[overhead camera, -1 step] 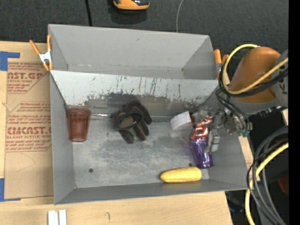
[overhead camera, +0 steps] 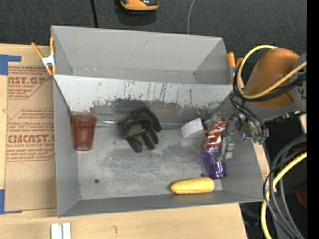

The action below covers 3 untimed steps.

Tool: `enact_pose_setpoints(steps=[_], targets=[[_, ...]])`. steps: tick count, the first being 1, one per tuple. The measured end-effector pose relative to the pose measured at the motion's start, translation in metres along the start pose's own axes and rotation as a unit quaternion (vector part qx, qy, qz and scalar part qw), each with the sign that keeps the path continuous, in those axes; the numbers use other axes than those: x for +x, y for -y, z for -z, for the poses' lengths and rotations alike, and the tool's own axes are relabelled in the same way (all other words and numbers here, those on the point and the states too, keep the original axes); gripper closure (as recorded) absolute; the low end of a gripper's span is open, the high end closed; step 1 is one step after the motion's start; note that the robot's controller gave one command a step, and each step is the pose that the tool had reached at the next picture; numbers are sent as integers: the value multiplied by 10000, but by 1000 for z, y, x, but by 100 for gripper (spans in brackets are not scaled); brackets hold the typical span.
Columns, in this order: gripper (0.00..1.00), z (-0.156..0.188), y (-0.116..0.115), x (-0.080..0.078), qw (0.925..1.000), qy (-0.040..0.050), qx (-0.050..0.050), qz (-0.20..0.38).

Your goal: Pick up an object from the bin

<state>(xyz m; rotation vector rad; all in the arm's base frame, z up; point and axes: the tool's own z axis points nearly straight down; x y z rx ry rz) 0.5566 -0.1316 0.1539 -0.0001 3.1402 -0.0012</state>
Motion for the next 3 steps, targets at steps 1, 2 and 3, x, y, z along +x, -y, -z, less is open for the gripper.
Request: enact_pose_setpoints(steps=[1,2,3], targets=[[100,-62,-5,3,9957,-1,-98,-920],[100,-62,-5,2,9957,2,-96,-920],[100,-42,-5,12,9951,17,-31,-989]])
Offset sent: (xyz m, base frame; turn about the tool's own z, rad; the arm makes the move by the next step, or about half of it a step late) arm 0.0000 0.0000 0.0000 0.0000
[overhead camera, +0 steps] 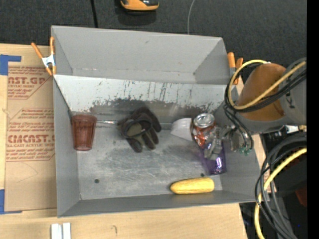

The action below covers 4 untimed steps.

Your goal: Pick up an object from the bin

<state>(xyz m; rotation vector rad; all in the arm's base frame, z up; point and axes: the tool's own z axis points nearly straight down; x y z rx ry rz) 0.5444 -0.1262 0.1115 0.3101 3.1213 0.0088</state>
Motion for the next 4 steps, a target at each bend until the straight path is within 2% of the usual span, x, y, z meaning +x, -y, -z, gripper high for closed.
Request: enact_pose_setpoints(steps=[1,2,4], targets=[[100,29,0,-8,9999,-24,24,-157],[0,94,-11,8,9993,-3,30,-369],[0,93,-11,9,9993,-3,33,-365]])
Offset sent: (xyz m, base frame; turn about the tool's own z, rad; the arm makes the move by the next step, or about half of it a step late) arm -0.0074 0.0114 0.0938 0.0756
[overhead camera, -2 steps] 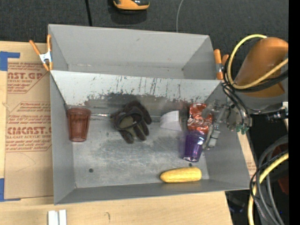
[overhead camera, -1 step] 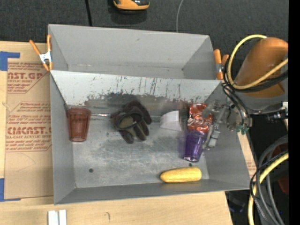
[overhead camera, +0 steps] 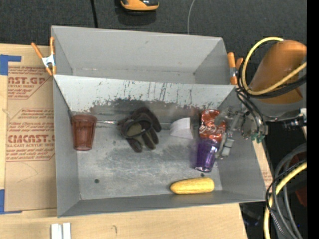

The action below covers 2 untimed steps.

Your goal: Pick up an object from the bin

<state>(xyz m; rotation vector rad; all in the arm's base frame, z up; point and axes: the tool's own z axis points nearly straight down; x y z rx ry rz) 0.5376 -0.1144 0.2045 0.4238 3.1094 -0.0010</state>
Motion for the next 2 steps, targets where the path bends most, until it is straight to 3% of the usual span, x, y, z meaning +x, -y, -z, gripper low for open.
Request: enact_pose_setpoints(steps=[1,2], targets=[[0,-18,-15,-2,9952,-11,2,984],[100,-98,46,43,9992,-23,3,392]])
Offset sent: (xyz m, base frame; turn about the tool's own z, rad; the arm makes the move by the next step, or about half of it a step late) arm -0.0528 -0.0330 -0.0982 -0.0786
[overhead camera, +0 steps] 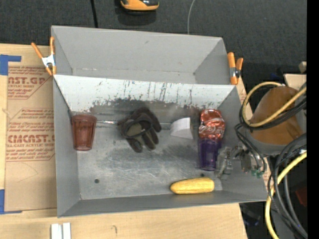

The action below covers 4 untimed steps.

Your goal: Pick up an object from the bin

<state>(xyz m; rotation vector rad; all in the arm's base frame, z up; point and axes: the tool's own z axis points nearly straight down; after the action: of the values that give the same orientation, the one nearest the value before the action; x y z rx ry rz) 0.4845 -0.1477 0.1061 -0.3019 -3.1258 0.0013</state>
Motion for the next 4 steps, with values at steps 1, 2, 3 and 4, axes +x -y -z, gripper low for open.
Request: enact_pose_setpoints(steps=[1,2,3,4], targets=[[0,0,0,0,10000,1,-1,0],[0,0,0,0,10000,2,-1,1],[0,-16,-17,5,9995,9,3,302],[0,-25,-29,7,9903,35,-2,1392]])
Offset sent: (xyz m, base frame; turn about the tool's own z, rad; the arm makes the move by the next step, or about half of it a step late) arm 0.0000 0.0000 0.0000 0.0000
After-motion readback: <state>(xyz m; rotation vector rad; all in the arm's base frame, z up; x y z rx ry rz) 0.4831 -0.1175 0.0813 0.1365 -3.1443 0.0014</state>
